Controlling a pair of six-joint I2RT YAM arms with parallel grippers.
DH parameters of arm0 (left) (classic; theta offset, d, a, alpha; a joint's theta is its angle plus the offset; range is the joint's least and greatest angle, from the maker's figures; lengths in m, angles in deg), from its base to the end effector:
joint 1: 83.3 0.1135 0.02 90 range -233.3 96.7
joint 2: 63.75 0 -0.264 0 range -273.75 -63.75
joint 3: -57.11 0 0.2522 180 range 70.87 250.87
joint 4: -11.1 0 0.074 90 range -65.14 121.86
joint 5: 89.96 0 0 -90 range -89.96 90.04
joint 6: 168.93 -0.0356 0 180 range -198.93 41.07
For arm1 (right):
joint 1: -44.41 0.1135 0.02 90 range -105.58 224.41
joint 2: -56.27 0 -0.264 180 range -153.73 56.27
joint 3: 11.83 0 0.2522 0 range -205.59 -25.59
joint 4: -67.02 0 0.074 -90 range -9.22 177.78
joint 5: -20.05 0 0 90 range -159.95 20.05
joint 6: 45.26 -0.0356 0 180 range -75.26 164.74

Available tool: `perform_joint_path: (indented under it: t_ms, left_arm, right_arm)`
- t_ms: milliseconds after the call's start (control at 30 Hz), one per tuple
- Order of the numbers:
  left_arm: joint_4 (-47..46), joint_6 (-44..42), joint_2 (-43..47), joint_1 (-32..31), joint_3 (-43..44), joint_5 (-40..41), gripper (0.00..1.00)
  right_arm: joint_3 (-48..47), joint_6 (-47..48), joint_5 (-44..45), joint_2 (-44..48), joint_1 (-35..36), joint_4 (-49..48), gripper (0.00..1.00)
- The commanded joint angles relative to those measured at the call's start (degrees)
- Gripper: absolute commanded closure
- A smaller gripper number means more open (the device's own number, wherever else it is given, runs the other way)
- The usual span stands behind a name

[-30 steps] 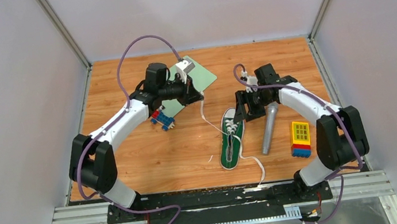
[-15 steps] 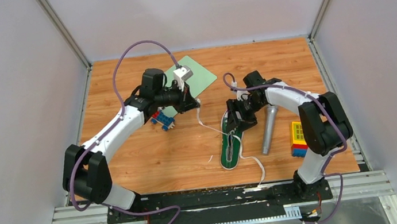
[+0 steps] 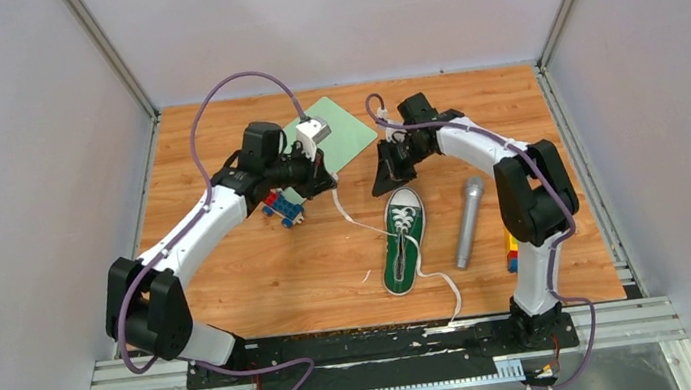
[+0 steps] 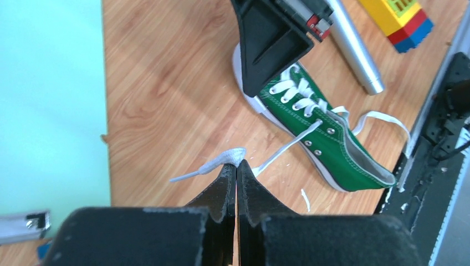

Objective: Tie the shoes

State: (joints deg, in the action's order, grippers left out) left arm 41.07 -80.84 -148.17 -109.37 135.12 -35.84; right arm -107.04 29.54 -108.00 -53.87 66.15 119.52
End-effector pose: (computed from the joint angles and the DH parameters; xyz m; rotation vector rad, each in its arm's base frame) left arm 0.2852 -0.1628 0.2871 0.8758 2.0354 -0.9236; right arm 0.3576 0.1662 0.2022 -0.3499 2.7671 1.0859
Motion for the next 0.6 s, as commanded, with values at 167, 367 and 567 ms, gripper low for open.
perform_joint_path:
  t_ms: [167,367,567]
  left_arm:
    - [8.15,-9.67,5.02,0.93,5.18,3.01,1.0]
    - [3.88,-5.46,4.34,0.93,1.18,-0.22,1.0]
    - [3.35,-4.15,2.5,0.93,2.8,-1.0,1.0]
  right_arm:
    - [-1.54,1.17,11.99,5.94,0.05,1.6,0.46]
    - [9.22,3.81,20.8,15.14,3.37,6.05,0.0]
    - [13.88,3.33,16.41,16.58,4.28,7.61,0.04]
